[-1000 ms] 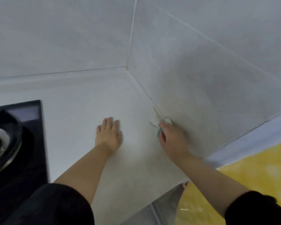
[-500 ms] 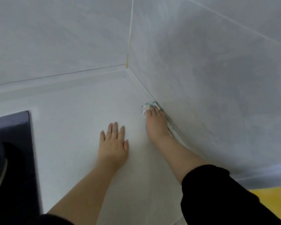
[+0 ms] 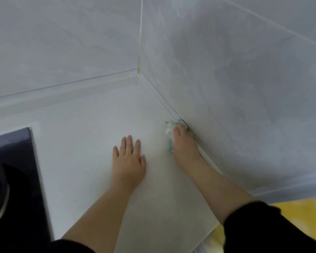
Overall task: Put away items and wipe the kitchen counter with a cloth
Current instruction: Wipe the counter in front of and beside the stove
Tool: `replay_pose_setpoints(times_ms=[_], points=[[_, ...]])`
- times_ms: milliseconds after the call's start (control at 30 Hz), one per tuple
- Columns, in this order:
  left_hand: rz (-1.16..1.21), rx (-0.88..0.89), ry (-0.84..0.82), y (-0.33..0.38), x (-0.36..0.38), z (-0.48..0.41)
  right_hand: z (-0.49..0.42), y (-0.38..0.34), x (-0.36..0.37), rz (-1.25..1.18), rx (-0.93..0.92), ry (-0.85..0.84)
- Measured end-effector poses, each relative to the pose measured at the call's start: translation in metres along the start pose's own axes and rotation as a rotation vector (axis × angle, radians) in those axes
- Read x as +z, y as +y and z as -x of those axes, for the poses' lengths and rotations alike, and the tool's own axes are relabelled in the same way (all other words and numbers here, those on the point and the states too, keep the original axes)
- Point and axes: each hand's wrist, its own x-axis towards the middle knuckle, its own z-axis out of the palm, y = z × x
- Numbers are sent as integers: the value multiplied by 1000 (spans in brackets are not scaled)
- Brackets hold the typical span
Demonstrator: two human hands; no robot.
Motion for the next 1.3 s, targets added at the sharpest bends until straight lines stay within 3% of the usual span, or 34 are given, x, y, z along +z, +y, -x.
replay_pose_setpoints(times_ms=[100,300,500,700,833,933,1000,1100,1200,1300], points=[[6,-12,1,-1,0,0,-30,-19,5,-58,75,-104],[-29,-18,-35,-1,-4,-1,23,11,-2,24,-49,-8],[-56,-11,-57,1,-5,0,87,38,-22,-4,-38,26],[-91,-15,-68,3,-7,3,158,59,-47,-32,116,-79],[-71,-15,-72,5,-9,4,145,51,-79,-230,334,-131],[-17,5,-71,1,-12,2,99,22,-86,-521,151,37],[39,49,-69,-10,-19,-3,75,5,-72,-593,2,-61],[95,146,-72,-32,-25,-5,76,2,-24,-283,-27,-387],[4,249,-51,-41,-16,0,103,-5,-3,-314,49,-414],[10,237,-34,-39,-12,1,132,-19,-4,-105,-97,-410]])
